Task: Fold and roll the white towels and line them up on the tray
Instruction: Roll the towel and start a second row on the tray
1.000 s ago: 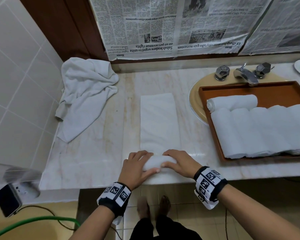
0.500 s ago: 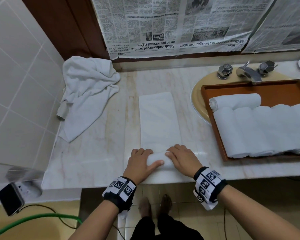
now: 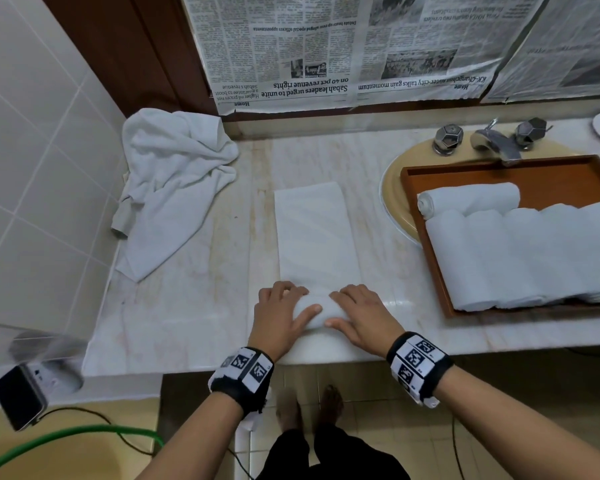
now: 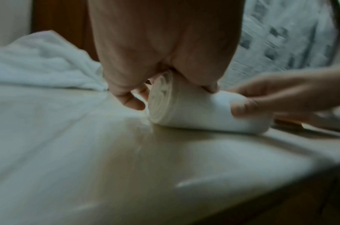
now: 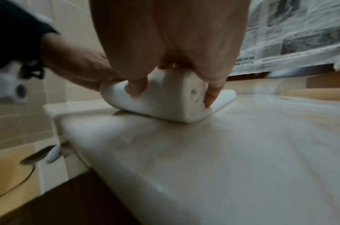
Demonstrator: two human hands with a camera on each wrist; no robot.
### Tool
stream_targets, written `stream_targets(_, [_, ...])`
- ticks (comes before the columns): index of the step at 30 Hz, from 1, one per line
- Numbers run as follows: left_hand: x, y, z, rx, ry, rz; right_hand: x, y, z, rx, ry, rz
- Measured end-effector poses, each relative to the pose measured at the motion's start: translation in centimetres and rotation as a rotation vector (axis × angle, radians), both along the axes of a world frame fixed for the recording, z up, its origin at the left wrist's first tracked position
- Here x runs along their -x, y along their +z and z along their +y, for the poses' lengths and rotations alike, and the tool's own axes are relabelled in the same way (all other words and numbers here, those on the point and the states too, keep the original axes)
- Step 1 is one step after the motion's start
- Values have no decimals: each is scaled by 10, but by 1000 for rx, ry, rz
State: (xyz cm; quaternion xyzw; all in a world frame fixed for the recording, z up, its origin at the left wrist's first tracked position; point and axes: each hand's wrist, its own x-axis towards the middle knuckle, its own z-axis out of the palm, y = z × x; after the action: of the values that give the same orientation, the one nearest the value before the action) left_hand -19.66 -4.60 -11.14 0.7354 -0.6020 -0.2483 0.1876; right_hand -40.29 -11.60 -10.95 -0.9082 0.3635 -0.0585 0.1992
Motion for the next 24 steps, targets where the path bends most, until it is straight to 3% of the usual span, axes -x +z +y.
stream_targets(3, [4, -7, 12, 166, -61, -37, -1, 3, -6, -154, -61, -48])
stream_targets(8, [-1, -15, 14, 42, -103, 14, -3, 13, -14, -368, -117, 94])
stream_targets(11, [-5, -11, 4, -55, -129, 102, -2, 15, -2, -61, -113, 181])
stream_targets(14, [-10, -12, -5, -131, -120, 145, -3, 6, 15, 192, -54, 140])
stream_targets(18, [-6, -5, -3, -173, -92, 182, -1, -4, 12, 153, -31, 112])
stream_targets(22, [-4, -4, 19, 62, -201, -118, -2, 4, -8, -69, 0, 106])
stream_targets(24, [-4, -7, 24, 85, -197, -160, -4, 11, -12, -154, 20, 148])
